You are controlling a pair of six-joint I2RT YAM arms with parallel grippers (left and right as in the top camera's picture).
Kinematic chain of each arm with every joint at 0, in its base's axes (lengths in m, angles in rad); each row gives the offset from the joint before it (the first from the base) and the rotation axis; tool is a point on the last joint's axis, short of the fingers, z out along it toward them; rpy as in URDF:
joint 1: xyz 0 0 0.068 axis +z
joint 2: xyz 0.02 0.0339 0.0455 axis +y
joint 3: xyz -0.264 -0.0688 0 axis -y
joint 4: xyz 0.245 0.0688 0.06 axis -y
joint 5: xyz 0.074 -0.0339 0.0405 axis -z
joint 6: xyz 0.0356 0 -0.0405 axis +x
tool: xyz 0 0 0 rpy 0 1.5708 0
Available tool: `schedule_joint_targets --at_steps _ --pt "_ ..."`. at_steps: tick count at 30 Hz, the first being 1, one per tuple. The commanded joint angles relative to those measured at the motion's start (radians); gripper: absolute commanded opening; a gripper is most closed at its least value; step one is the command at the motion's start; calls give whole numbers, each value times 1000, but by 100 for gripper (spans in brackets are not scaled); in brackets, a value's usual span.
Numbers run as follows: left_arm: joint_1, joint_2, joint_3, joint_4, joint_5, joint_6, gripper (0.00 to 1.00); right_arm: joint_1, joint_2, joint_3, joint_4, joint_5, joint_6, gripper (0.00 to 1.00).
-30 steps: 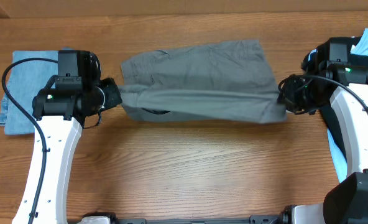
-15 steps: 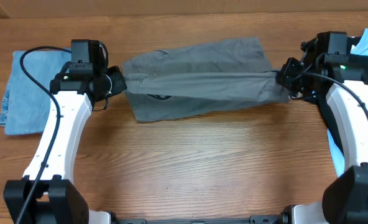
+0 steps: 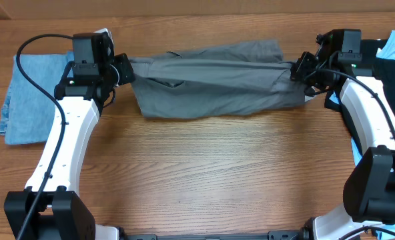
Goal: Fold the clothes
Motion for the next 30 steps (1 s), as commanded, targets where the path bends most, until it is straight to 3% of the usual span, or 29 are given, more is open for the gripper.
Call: schedule_joint_targets --at_steps 1,14,23,30 --pt "11 3 29 37 -68 20 4 -5 5 29 49 45 -6 4" --pt "11 210 29 112 -83 46 4 1 100 27 167 45 -6 4" --pt "11 254 29 135 -85 45 4 25 166 27 215 44 -3 4" --pt "11 159 126 -38 -75 45 4 27 82 29 166 26 -7 4"
